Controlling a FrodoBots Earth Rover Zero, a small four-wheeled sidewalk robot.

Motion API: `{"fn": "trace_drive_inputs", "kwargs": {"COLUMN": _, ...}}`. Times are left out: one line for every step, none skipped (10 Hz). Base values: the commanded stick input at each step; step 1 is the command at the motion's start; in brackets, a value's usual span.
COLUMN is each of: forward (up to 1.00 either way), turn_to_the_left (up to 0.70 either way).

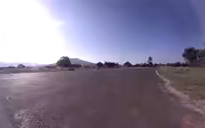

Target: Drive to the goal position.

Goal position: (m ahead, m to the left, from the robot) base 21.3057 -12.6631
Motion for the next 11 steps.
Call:
{"fn": "trace_drive_inputs", "kwargs": {"forward": 1.00, "turn_to_the_left": -0.38}}
{"fn": "trace_drive_inputs", "kwargs": {"forward": 1.00, "turn_to_the_left": -0.34}}
{"fn": "trace_drive_inputs", "kwargs": {"forward": 1.00, "turn_to_the_left": -0.34}}
{"fn": "trace_drive_inputs", "kwargs": {"forward": 1.00, "turn_to_the_left": -0.24}}
{"fn": "trace_drive_inputs", "kwargs": {"forward": 1.00, "turn_to_the_left": -0.11}}
{"fn": "trace_drive_inputs", "kwargs": {"forward": 1.00, "turn_to_the_left": 0.00}}
{"fn": "trace_drive_inputs", "kwargs": {"forward": 1.00, "turn_to_the_left": 0.00}}
{"fn": "trace_drive_inputs", "kwargs": {"forward": 1.00, "turn_to_the_left": 0.00}}
{"fn": "trace_drive_inputs", "kwargs": {"forward": 1.00, "turn_to_the_left": 0.00}}
{"fn": "trace_drive_inputs", "kwargs": {"forward": 1.00, "turn_to_the_left": -0.09}}
{"fn": "trace_drive_inputs", "kwargs": {"forward": 1.00, "turn_to_the_left": -0.20}}
